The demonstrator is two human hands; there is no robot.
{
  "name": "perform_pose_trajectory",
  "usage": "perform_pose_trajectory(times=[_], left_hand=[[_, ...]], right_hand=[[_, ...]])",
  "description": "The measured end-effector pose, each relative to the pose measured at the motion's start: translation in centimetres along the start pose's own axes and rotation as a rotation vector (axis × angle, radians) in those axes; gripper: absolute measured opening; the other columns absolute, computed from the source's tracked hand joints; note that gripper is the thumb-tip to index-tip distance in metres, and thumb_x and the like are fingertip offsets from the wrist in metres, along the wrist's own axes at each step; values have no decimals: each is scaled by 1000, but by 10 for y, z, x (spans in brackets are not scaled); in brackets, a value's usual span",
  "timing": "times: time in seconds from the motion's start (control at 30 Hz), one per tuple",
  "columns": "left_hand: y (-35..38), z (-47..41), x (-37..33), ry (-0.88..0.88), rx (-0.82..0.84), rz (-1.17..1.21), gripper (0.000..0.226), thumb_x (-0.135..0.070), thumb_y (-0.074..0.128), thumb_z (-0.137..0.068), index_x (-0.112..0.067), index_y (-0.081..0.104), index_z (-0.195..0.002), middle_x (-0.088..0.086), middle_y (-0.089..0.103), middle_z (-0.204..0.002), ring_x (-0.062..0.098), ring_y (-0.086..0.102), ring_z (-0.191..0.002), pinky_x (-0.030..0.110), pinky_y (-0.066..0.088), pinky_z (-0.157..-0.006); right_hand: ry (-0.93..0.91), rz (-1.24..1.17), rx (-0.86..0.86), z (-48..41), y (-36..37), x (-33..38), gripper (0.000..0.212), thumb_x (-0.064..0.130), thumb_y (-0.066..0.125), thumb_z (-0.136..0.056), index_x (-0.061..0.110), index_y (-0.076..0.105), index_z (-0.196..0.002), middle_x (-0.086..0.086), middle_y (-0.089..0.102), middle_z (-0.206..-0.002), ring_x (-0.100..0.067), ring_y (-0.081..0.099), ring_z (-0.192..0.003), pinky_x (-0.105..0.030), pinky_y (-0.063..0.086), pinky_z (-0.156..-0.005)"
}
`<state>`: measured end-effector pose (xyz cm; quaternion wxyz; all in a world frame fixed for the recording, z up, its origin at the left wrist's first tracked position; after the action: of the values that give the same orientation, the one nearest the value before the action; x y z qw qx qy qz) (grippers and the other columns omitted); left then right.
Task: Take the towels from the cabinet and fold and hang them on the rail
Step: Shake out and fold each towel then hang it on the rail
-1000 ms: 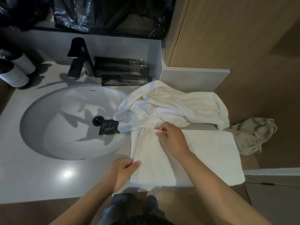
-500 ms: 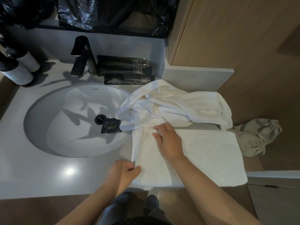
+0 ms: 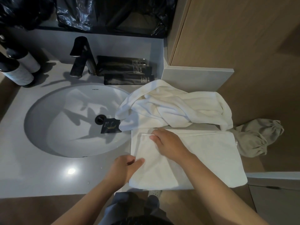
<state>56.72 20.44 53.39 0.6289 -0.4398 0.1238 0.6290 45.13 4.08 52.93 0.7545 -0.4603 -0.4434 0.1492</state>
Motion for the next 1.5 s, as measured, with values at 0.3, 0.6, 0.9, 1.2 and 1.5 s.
perform_pose_trajectory(times=[0.3, 0.6, 0.9, 1.2, 1.5], left_hand=[[6, 18, 13, 24, -2, 151, 44, -26, 74, -83, -11, 50, -50, 1, 69, -77, 10, 67, -69, 17, 49, -59], [7, 16, 2, -81, -19, 76, 36, -25, 75, -84, -18, 53, -111, 2, 72, -95, 16, 70, -84, 28, 58, -72], [18, 17, 8, -66, -51, -25, 20, -30, 65, -91, -12, 64, -99, 4, 69, -94, 17, 67, -83, 30, 57, -78], [15, 6, 11, -144, -69, -17, 50, -51, 57, -92, -14, 51, -58, -5, 53, -50, 6, 49, -46, 18, 40, -50], [15, 6, 0, -117, -194, 30, 25, -34, 65, -91, -15, 58, -107, 2, 69, -100, 19, 67, -88, 31, 55, -75]], right_hand=[[38, 199, 54, -18, 19, 7, 30, 32, 34, -104, 17, 60, -105, -2, 57, -104, -24, 57, -99, -35, 41, -73], [6, 37, -139, -5, 23, 3, 27, 29, 50, -100, 15, 58, -121, -2, 57, -118, -24, 55, -104, -36, 39, -91], [75, -16, -227, 20, 9, -21, 4, 13, 62, -91, 13, 66, -89, -2, 62, -94, -25, 57, -88, -42, 42, -85], [192, 122, -236, 0, 21, -20, 12, 18, 49, -97, 13, 58, -89, -3, 57, -93, -26, 54, -88, -36, 34, -78], [187, 193, -403, -1, 31, -23, 19, 26, 52, -99, 15, 61, -86, -3, 54, -87, -25, 51, -80, -38, 38, -73]])
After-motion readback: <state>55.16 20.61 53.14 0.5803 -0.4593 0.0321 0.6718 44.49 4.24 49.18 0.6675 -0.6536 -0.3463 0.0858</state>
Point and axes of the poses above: each hand's wrist, its own z-axis away from the middle knuckle, its own y-axis out of the palm, x = y × z, the point moved 1 cm from there along -z, towards the middle knuckle
